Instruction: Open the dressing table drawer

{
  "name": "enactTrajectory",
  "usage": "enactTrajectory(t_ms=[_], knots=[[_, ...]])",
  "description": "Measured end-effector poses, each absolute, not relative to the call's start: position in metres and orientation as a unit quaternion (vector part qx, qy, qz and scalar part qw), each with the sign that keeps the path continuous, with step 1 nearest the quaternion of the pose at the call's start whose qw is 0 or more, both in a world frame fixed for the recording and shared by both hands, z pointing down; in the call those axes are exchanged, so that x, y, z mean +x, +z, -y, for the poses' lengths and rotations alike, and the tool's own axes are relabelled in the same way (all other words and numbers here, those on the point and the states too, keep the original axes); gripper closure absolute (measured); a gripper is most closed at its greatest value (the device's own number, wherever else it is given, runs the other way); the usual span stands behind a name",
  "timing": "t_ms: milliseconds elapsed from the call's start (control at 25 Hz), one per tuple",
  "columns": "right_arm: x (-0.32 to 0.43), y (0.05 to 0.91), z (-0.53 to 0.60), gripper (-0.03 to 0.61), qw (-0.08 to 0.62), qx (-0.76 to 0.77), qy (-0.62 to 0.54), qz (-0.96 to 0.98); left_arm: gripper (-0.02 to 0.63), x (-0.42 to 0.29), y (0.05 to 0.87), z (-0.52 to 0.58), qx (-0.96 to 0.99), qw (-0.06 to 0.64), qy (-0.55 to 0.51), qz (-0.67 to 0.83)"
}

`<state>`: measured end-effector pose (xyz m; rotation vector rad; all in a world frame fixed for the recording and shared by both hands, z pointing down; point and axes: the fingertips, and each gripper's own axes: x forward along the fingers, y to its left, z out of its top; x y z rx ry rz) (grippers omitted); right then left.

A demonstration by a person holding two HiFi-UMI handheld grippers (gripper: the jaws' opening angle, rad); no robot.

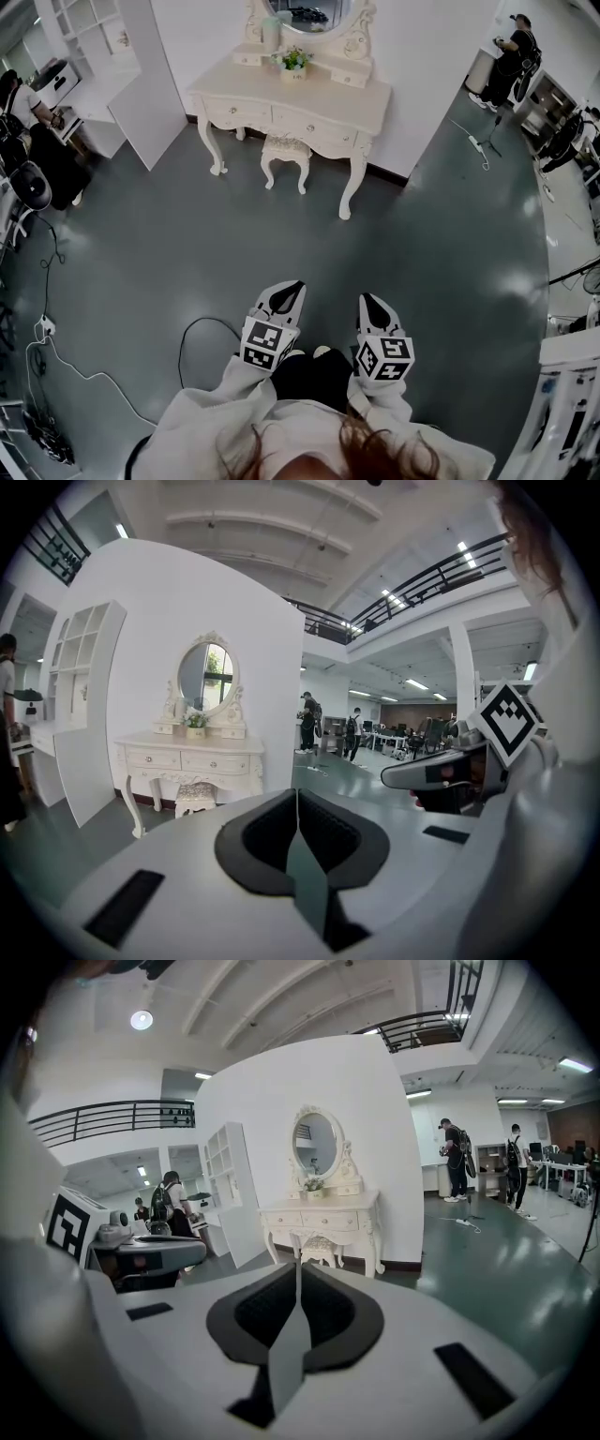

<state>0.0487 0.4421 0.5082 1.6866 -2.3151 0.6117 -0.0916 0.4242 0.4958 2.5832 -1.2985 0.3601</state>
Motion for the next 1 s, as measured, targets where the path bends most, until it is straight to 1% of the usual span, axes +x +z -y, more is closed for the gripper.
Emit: enactTrajectory(t_ms=[160, 480, 1000], knots=[[0.039, 0.513, -0.447, 0.537, 0.11, 0.574, 0.209, 0.784, 0.592, -0.105, 0.5, -0.426, 0.879, 0.117, 0.125, 0.444], [0.039, 0.527, -0.426, 0.537, 0.114, 0.574, 0.222, 0.78, 0.592, -0.106, 0.514, -0.401, 0.878, 0.126, 0.13, 0.443], [0.058, 0.521, -0.315, 0.537, 0.119, 0.55, 0.223, 0.796, 0.592, -0.085, 0.507, -0.295, 0.87, 0.119, 0.136, 0.458]])
